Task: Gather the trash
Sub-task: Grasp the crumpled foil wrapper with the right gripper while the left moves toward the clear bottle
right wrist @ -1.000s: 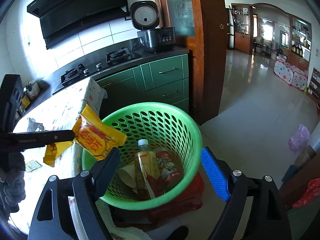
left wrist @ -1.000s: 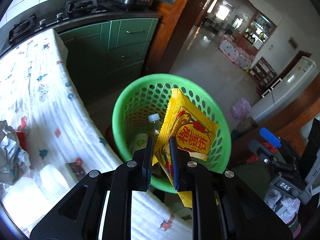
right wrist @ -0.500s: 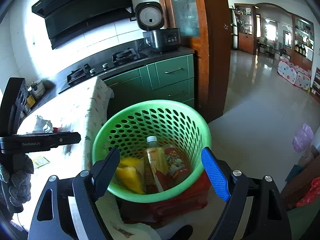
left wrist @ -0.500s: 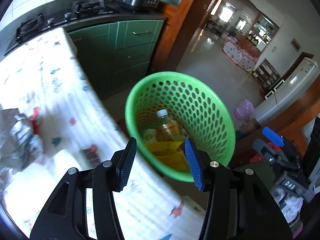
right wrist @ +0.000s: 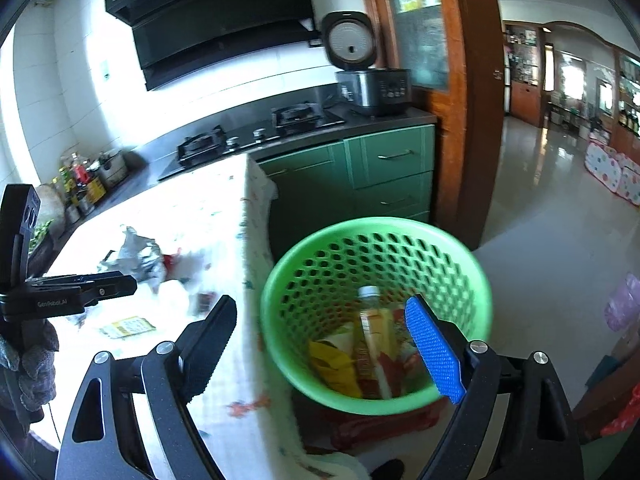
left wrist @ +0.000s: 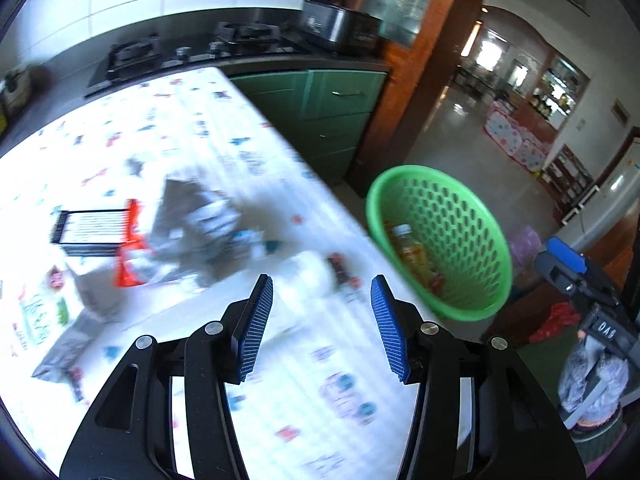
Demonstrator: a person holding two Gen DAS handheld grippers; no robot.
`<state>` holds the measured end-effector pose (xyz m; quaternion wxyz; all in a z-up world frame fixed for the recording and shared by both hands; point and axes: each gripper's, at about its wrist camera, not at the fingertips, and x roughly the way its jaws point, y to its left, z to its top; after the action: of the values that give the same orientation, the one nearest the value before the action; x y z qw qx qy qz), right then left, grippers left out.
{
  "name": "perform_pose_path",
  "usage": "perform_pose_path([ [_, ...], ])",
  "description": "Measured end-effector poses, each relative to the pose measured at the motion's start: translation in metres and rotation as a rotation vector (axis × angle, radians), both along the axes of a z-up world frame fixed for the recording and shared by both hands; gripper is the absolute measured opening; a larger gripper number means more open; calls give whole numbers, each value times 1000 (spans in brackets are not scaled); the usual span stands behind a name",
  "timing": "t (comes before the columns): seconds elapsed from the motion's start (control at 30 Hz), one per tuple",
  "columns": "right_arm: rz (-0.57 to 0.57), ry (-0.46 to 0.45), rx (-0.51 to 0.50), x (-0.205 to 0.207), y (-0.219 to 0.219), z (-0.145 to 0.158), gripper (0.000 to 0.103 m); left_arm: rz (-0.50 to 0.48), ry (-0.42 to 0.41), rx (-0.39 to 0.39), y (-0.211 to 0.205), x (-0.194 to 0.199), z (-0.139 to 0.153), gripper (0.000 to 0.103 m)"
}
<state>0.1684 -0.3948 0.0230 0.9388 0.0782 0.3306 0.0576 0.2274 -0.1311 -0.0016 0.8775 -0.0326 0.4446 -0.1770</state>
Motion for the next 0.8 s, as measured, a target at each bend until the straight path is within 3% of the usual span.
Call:
perform_pose_path([
  [0.43,173,12,22,26,85,12,85,144,-37,86,120,-10,3,56],
  [0.8,316,48,25,52,157,7,85,193,-35,117,178,-23,-4,58],
])
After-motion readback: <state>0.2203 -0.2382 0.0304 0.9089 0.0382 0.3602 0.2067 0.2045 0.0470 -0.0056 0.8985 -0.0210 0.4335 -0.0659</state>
